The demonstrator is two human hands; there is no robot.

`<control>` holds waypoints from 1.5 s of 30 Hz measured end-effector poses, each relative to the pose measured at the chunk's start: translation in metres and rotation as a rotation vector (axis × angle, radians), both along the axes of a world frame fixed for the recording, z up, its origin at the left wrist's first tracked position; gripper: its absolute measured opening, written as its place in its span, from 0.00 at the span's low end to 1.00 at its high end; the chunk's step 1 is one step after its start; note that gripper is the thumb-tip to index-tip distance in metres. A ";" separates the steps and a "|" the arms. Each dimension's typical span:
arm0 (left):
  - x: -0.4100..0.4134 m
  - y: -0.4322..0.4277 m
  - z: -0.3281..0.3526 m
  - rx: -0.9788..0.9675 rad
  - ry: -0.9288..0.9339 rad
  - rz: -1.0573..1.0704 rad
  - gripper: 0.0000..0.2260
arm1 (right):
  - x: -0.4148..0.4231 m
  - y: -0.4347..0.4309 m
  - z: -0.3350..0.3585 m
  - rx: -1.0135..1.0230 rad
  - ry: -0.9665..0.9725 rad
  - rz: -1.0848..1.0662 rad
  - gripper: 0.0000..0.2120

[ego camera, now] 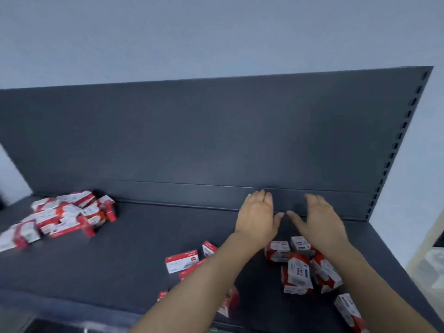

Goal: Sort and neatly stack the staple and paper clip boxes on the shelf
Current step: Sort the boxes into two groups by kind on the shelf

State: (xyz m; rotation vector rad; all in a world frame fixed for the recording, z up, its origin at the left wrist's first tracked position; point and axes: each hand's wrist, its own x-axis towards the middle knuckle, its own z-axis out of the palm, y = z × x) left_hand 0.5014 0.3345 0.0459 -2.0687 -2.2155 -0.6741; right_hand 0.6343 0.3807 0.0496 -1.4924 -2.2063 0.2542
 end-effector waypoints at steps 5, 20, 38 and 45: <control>-0.065 -0.041 0.013 0.050 0.054 0.120 0.26 | -0.079 -0.028 0.017 0.028 0.031 0.148 0.30; -0.353 -0.183 0.013 -0.006 0.020 0.419 0.26 | -0.378 -0.135 0.012 -0.022 -0.069 0.430 0.27; -0.491 -0.181 -0.035 -0.378 0.213 0.223 0.31 | -0.505 -0.124 -0.032 -0.031 -0.522 0.896 0.34; -0.498 -0.173 -0.040 -0.374 0.365 0.215 0.18 | -0.509 -0.115 -0.037 -0.031 -0.567 0.841 0.25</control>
